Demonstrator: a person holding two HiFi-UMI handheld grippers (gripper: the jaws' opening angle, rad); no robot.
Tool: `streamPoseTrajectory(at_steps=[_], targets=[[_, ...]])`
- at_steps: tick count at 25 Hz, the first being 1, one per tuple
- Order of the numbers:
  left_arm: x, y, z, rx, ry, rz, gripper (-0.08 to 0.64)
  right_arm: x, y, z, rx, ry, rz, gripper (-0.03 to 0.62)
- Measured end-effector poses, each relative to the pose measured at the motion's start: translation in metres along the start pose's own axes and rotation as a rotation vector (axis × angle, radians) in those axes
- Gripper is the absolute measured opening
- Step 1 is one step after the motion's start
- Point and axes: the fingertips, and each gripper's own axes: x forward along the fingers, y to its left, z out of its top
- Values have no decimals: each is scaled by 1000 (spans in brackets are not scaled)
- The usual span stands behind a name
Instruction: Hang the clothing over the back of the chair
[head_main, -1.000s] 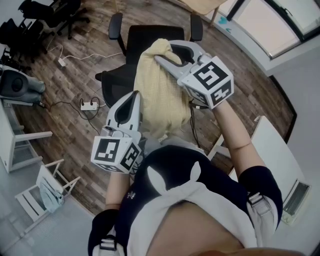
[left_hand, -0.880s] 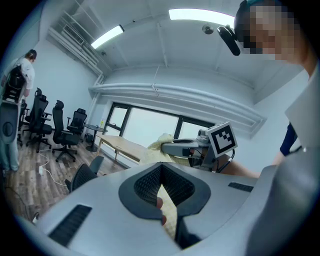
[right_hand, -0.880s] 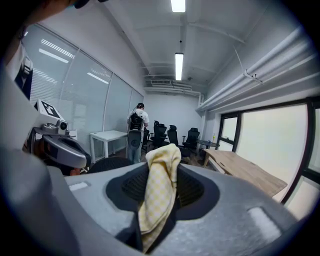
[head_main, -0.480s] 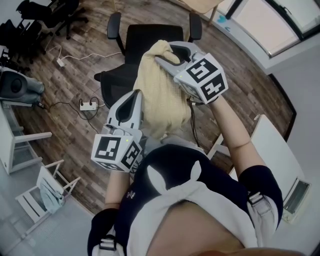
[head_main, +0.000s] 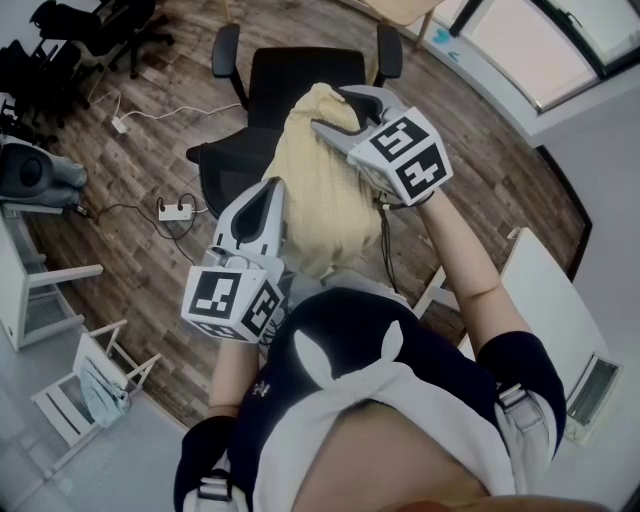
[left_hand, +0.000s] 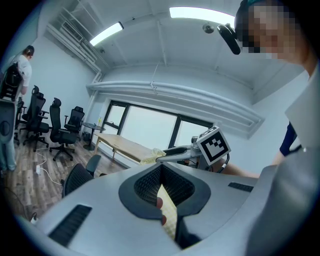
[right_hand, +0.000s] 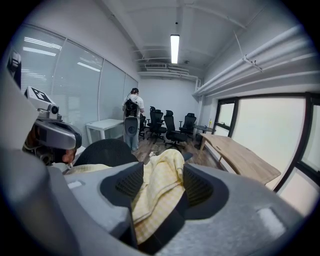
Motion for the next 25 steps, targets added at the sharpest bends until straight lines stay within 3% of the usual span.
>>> streamPoseTrajectory(at_steps=[25], targets=[[4,-4,0,7,3,-25,6,-22,-5,11,29,-89,-61,224]])
